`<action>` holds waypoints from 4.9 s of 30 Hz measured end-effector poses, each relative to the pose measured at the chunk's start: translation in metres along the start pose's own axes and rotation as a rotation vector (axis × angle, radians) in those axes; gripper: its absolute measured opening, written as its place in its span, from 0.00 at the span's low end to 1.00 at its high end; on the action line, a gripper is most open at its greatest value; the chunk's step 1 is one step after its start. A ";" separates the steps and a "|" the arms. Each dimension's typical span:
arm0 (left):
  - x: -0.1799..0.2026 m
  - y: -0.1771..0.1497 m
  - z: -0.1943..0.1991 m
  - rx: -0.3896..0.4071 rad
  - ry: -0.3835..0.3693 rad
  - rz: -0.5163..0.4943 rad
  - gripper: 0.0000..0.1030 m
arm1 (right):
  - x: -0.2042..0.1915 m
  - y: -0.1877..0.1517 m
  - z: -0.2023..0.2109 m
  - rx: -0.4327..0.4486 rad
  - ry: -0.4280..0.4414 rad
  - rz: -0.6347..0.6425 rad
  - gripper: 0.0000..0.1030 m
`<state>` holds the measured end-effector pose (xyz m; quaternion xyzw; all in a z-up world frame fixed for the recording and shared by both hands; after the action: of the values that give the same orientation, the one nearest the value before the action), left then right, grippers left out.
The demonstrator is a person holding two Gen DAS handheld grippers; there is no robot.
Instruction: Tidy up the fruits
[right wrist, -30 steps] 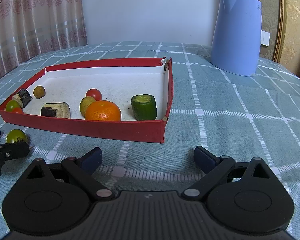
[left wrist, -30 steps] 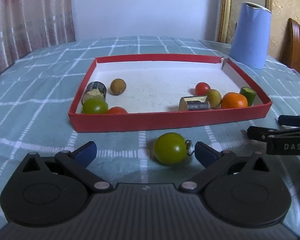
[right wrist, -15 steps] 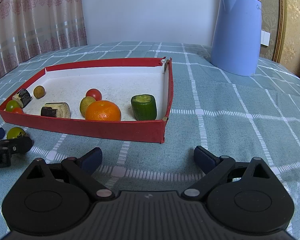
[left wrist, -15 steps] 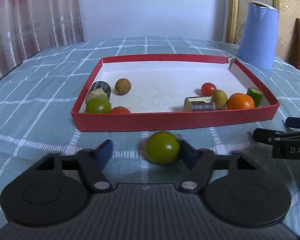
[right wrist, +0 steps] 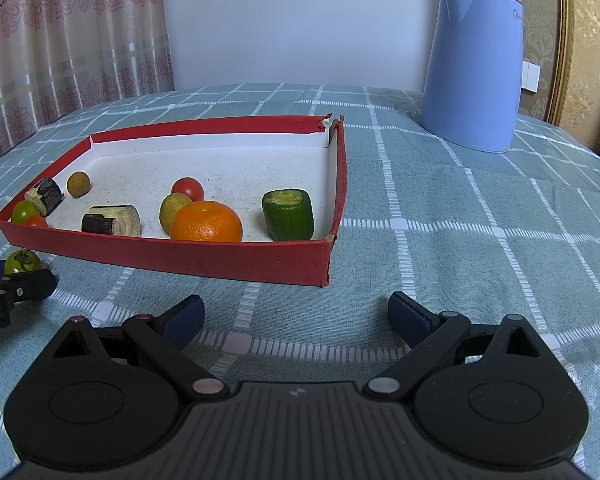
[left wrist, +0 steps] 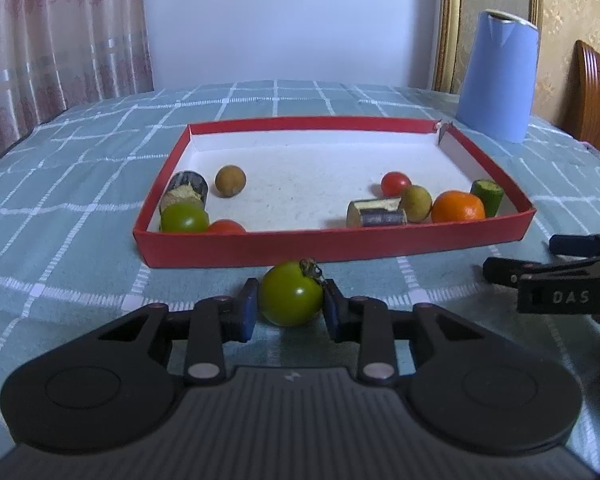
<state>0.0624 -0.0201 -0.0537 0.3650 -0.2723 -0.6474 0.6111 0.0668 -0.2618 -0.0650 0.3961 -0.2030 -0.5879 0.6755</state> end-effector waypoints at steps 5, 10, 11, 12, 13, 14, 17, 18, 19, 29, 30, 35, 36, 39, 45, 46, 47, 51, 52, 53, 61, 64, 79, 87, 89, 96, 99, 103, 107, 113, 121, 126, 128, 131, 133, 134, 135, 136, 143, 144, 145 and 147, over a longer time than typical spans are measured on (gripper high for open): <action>-0.006 0.015 0.012 0.040 -0.010 0.023 0.29 | 0.000 0.000 0.000 0.000 0.000 0.000 0.96; -0.007 0.033 0.006 0.066 0.007 0.029 0.29 | 0.000 0.000 0.000 -0.001 -0.001 0.001 0.96; -0.007 0.037 0.002 0.066 0.009 0.034 0.29 | 0.000 0.000 0.000 -0.001 -0.001 0.001 0.96; -0.007 0.041 -0.002 0.064 0.008 0.039 0.29 | 0.000 0.000 0.000 -0.001 -0.001 0.001 0.96; -0.007 0.045 -0.008 0.057 0.011 0.043 0.29 | 0.000 0.000 0.000 -0.001 -0.001 0.001 0.96; -0.008 0.048 -0.014 0.052 0.016 0.046 0.29 | 0.000 0.000 0.000 -0.001 -0.001 0.001 0.96; -0.007 0.051 -0.032 0.037 0.034 0.042 0.29 | 0.000 0.000 0.000 -0.001 -0.001 0.001 0.96; -0.006 0.052 -0.037 0.029 0.035 0.045 0.29 | 0.000 0.000 0.000 -0.001 -0.001 0.001 0.96; -0.006 0.051 -0.042 0.019 0.032 0.050 0.29 | 0.000 0.000 0.000 -0.001 -0.001 0.001 0.96; -0.002 0.054 -0.064 -0.002 0.047 0.045 0.29 | 0.000 0.000 0.000 -0.001 -0.001 0.002 0.96; -0.002 0.055 -0.067 -0.009 0.048 0.045 0.29 | 0.000 0.000 0.000 -0.001 -0.001 0.002 0.96; -0.002 0.056 -0.079 -0.035 0.054 0.055 0.29 | 0.000 0.000 0.000 -0.001 -0.001 0.002 0.96; -0.002 0.056 -0.080 -0.034 0.057 0.052 0.29 | 0.000 0.000 0.000 -0.001 -0.001 0.002 0.96; -0.001 0.056 -0.081 -0.029 0.057 0.051 0.29 | 0.000 0.000 0.000 -0.001 -0.001 0.002 0.96; -0.001 0.055 -0.081 -0.019 0.057 0.050 0.30 | -0.001 0.000 0.000 -0.001 -0.001 0.002 0.96; -0.002 0.054 -0.081 -0.017 0.057 0.051 0.31 | -0.001 0.000 0.000 -0.001 -0.001 0.002 0.96; -0.002 0.054 -0.081 -0.015 0.056 0.053 0.31 | -0.001 0.000 0.000 -0.001 -0.001 0.002 0.96; -0.001 0.053 -0.080 -0.002 0.065 0.049 0.34 | -0.001 0.000 0.000 -0.001 -0.001 0.002 0.96; -0.001 0.052 -0.080 0.004 0.075 0.044 0.36 | -0.001 0.000 0.000 -0.001 -0.001 0.002 0.96; -0.001 0.052 -0.080 0.007 0.081 0.042 0.36 | -0.001 0.000 0.000 -0.001 -0.001 0.002 0.96; -0.003 0.052 -0.081 0.010 0.089 0.048 0.41 | -0.001 0.000 0.000 -0.001 -0.001 0.003 0.96; -0.001 0.052 -0.081 0.011 0.062 0.038 0.70 | -0.001 0.000 0.000 -0.001 -0.002 0.003 0.96; 0.007 0.045 -0.069 0.026 0.059 -0.001 0.81 | -0.001 0.000 0.000 -0.001 -0.002 0.003 0.96; 0.003 0.040 -0.054 0.029 0.070 0.015 0.81 | -0.001 0.000 0.000 -0.002 -0.002 0.003 0.96; -0.001 0.040 -0.048 0.030 0.066 0.032 0.81 | -0.001 0.000 0.000 -0.002 -0.003 0.004 0.97; -0.006 0.034 -0.013 0.068 0.121 0.023 0.91 | -0.002 0.000 -0.001 -0.008 -0.033 -0.013 1.00; -0.011 0.031 0.005 0.077 0.143 0.020 0.93 | -0.013 0.000 0.005 0.010 -0.033 -0.034 1.00; -0.019 0.029 0.025 0.079 0.141 0.059 0.99 | -0.043 0.007 0.025 0.066 -0.034 0.019 1.00; -0.023 0.025 0.044 0.097 0.160 0.064 1.00 | -0.067 0.011 0.040 0.100 -0.065 0.079 1.00; -0.023 0.022 0.054 0.093 0.140 0.068 1.00 | -0.073 0.007 0.038 0.081 -0.053 0.044 1.00; -0.021 0.021 0.051 0.064 0.127 0.071 1.00 | -0.072 0.007 0.036 0.079 -0.072 0.031 1.00; -0.017 0.021 0.055 0.074 0.127 0.051 1.00 | -0.068 0.006 0.034 0.073 -0.076 0.008 1.00; -0.015 0.021 0.056 0.076 0.119 0.048 1.00 | -0.066 0.006 0.033 0.074 -0.076 0.000 1.00; -0.014 0.022 0.056 0.076 0.123 0.046 1.00 | -0.064 0.006 0.033 0.073 -0.073 -0.008 1.00; -0.014 0.022 0.056 0.073 0.116 0.048 1.00 | -0.063 0.006 0.034 0.075 -0.075 -0.010 1.00; -0.014 0.022 0.055 0.072 0.114 0.049 1.00 | -0.063 0.006 0.034 0.075 -0.075 -0.011 1.00; -0.013 0.022 0.055 0.073 0.114 0.048 1.00 | -0.063 0.006 0.034 0.075 -0.074 -0.013 1.00; -0.013 0.022 0.055 0.073 0.116 0.048 1.00 | -0.062 0.006 0.034 0.074 -0.075 -0.014 1.00; -0.015 0.022 0.053 0.067 0.123 0.053 1.00 | -0.060 0.006 0.035 0.081 -0.086 -0.022 1.00; -0.015 0.022 0.053 0.067 0.124 0.053 1.00 | -0.059 0.006 0.035 0.080 -0.088 -0.023 1.00; -0.015 0.022 0.053 0.068 0.123 0.052 1.00 | -0.058 0.006 0.035 0.081 -0.091 -0.025 1.00; -0.015 0.022 0.054 0.074 0.122 0.045 1.00 | -0.057 0.006 0.034 0.081 -0.095 -0.032 1.00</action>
<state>0.0320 -0.0128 -0.0028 0.4197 -0.2665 -0.5997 0.6271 0.0324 -0.2180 -0.0287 0.3979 -0.2520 -0.6082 0.6390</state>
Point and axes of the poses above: each gripper's, at about its wrist camera, not at the fingertips, and z roughly against the way its jaws point, x to its right, y to its top, the point moved 5 cm from there along -z, roughly the way its jaws point, and after that the axes turned 14 degrees about y, right-handed, at the moved point
